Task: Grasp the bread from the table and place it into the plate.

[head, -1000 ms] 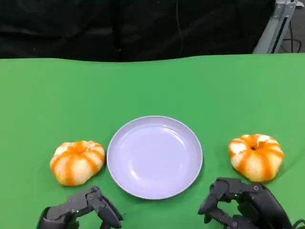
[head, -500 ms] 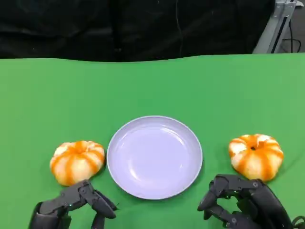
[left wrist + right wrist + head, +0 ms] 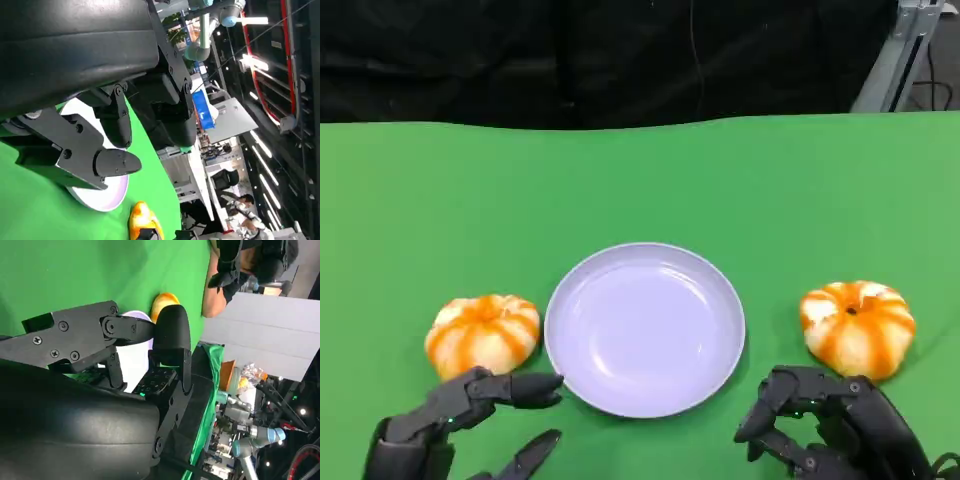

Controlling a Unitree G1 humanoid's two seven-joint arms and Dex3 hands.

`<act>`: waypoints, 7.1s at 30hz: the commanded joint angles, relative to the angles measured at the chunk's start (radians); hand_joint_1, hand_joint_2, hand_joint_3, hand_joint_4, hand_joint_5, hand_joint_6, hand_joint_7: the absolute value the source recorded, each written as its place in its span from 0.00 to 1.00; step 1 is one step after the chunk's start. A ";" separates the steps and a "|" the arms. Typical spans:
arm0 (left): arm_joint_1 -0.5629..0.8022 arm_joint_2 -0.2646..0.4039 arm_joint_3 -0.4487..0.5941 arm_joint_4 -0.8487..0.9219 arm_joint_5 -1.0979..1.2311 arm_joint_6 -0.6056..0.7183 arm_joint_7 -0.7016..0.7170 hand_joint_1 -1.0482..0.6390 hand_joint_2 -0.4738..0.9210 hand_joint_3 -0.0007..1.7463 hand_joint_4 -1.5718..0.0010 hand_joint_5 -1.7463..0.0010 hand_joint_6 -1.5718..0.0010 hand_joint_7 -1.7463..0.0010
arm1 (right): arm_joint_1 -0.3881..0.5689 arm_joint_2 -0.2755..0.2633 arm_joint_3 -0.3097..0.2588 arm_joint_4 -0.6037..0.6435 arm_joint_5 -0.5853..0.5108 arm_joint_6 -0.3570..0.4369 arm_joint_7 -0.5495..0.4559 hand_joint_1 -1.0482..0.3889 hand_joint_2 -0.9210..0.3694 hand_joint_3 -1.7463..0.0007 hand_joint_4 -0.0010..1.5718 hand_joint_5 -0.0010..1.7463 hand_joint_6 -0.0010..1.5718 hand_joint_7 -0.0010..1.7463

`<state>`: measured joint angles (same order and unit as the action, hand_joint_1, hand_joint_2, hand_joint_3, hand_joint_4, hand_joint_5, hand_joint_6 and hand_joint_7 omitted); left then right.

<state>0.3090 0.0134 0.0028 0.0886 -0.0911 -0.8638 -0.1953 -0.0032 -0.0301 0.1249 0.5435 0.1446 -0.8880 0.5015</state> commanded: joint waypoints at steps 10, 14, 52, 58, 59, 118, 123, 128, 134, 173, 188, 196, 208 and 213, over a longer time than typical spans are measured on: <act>-0.008 0.026 0.069 -0.026 0.045 -0.009 0.035 0.41 1.00 0.05 0.62 0.78 0.59 0.98 | -0.011 -0.004 -0.011 0.009 0.023 -0.015 0.008 0.67 0.06 0.72 0.48 0.84 0.55 0.60; -0.013 0.026 0.082 -0.024 0.073 -0.017 0.051 0.39 1.00 0.05 0.61 0.79 0.59 0.98 | -0.013 -0.004 -0.011 0.014 0.027 -0.018 0.011 0.67 0.06 0.71 0.48 0.84 0.55 0.60; -0.104 0.186 0.210 -0.117 0.650 0.110 0.421 0.39 0.99 0.00 0.50 0.99 0.54 1.00 | -0.018 -0.005 -0.031 0.030 0.035 -0.034 0.025 0.66 0.17 0.56 0.47 0.87 0.53 0.63; -0.116 0.210 0.200 -0.116 0.700 0.146 0.448 0.38 1.00 0.01 0.51 0.99 0.55 1.00 | -0.016 -0.005 -0.033 0.023 0.046 -0.022 0.031 0.67 0.18 0.55 0.47 0.87 0.54 0.64; -0.117 0.214 0.197 -0.116 0.707 0.152 0.453 0.37 1.00 0.01 0.51 1.00 0.55 1.00 | -0.016 -0.005 -0.033 0.022 0.048 -0.021 0.032 0.67 0.18 0.55 0.47 0.87 0.54 0.64; -0.197 0.368 -0.048 -0.010 0.734 0.482 0.322 0.19 1.00 0.09 0.72 1.00 0.72 1.00 | -0.024 -0.002 -0.042 0.031 0.035 -0.026 0.028 0.64 0.19 0.54 0.48 0.87 0.54 0.65; -0.215 0.371 -0.051 0.008 0.741 0.492 0.330 0.19 1.00 0.10 0.72 1.00 0.72 1.00 | -0.025 -0.002 -0.042 0.035 0.041 -0.028 0.033 0.65 0.19 0.54 0.48 0.87 0.54 0.65; -0.223 0.375 -0.056 0.017 0.744 0.497 0.337 0.19 1.00 0.10 0.71 1.00 0.72 1.00 | -0.025 -0.001 -0.043 0.038 0.044 -0.030 0.037 0.66 0.19 0.54 0.48 0.87 0.54 0.64; -0.224 0.378 -0.059 0.017 0.742 0.500 0.339 0.19 1.00 0.10 0.71 1.00 0.72 1.00 | -0.025 -0.001 -0.043 0.038 0.044 -0.030 0.037 0.66 0.19 0.55 0.48 0.87 0.54 0.64; -0.440 0.432 -0.147 0.319 0.752 0.512 0.410 0.22 1.00 0.10 0.70 1.00 0.71 1.00 | -0.028 0.002 -0.044 0.046 0.044 -0.037 0.039 0.66 0.18 0.55 0.48 0.87 0.54 0.64; -0.478 0.418 -0.193 0.363 0.766 0.540 0.395 0.23 1.00 0.11 0.70 1.00 0.71 1.00 | -0.030 0.001 -0.044 0.040 0.038 -0.029 0.031 0.67 0.17 0.56 0.48 0.86 0.54 0.64; -0.491 0.427 -0.217 0.380 0.757 0.546 0.407 0.23 1.00 0.11 0.70 1.00 0.71 1.00 | -0.030 0.001 -0.043 0.040 0.038 -0.029 0.031 0.67 0.17 0.56 0.48 0.87 0.54 0.64; -0.556 0.426 -0.274 0.491 0.775 0.533 0.449 0.22 1.00 0.12 0.69 1.00 0.71 1.00 | -0.038 0.002 -0.045 0.050 0.036 -0.037 0.030 0.66 0.19 0.55 0.48 0.86 0.54 0.63; -0.567 0.425 -0.281 0.510 0.768 0.535 0.447 0.23 1.00 0.11 0.70 1.00 0.71 1.00 | -0.040 0.002 -0.045 0.056 0.036 -0.046 0.032 0.66 0.19 0.55 0.48 0.86 0.54 0.63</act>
<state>-0.2512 0.4196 -0.2754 0.5843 0.6783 -0.3297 0.2430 -0.0372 -0.0207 0.0890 0.5968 0.1775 -0.9175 0.5358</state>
